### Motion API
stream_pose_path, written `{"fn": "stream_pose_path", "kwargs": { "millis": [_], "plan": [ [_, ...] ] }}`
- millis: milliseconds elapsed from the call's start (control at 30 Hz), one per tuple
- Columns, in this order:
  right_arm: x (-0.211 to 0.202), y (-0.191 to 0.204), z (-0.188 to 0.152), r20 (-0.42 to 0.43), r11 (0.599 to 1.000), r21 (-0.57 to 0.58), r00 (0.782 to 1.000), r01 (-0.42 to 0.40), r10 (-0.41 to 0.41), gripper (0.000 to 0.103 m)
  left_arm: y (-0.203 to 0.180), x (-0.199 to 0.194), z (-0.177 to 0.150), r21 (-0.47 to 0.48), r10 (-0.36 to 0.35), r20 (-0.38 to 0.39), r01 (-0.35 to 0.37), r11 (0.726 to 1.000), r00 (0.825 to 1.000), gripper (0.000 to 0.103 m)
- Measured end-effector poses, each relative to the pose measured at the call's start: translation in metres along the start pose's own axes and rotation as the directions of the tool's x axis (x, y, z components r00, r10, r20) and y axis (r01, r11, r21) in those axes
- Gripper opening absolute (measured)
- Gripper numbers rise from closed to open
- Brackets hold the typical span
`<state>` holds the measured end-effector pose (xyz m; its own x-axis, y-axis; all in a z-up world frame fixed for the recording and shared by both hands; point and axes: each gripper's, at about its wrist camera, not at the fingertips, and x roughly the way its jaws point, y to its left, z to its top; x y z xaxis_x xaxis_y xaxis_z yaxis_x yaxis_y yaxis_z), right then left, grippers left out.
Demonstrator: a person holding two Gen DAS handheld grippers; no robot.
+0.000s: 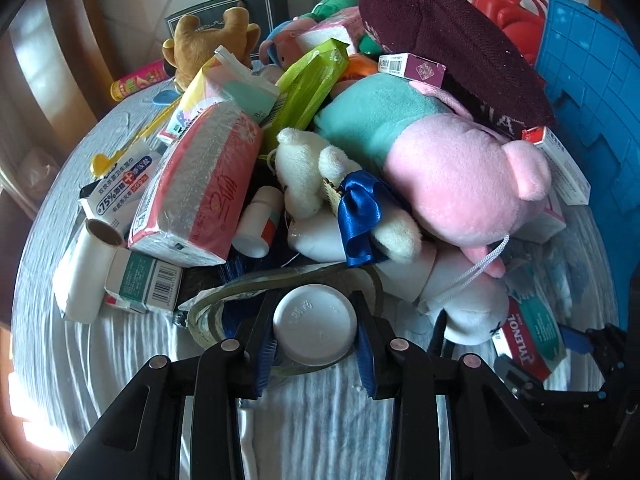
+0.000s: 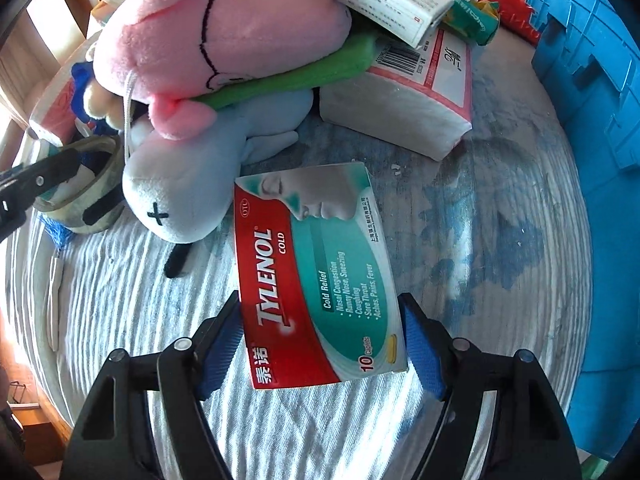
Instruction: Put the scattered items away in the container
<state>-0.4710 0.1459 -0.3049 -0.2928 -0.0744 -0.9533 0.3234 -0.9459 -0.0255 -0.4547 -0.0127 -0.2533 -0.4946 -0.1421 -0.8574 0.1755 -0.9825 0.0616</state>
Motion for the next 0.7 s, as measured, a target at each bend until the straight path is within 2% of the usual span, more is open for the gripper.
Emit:
{"fn": "stream_pose_path", "kwargs": {
  "millis": [600, 633, 667, 700],
  "plan": [
    [-0.066, 0.011, -0.003, 0.132, 1.000, -0.010, 0.991, 0.000, 0.001, 0.072, 0.016, -0.064, -0.001, -0.032, 0.003, 0.145, 0.002, 0.999, 0.989, 0.034],
    [-0.069, 0.012, -0.003, 0.139, 1.000, -0.010, 0.990, -0.002, 0.004, 0.070, 0.016, -0.068, -0.002, -0.033, 0.006, 0.153, -0.001, 0.999, 0.988, 0.034],
    [-0.071, 0.010, -0.002, 0.145, 1.000, -0.010, 0.989, -0.007, 0.008, 0.052, 0.017, -0.072, -0.002, -0.034, 0.008, 0.160, -0.003, 0.999, 0.987, 0.034],
    [-0.069, 0.003, -0.004, 0.150, 1.000, -0.010, 0.989, -0.012, 0.013, 0.045, 0.018, -0.075, -0.003, -0.035, 0.011, 0.165, -0.005, 0.999, 0.986, 0.034]
  ]
}}
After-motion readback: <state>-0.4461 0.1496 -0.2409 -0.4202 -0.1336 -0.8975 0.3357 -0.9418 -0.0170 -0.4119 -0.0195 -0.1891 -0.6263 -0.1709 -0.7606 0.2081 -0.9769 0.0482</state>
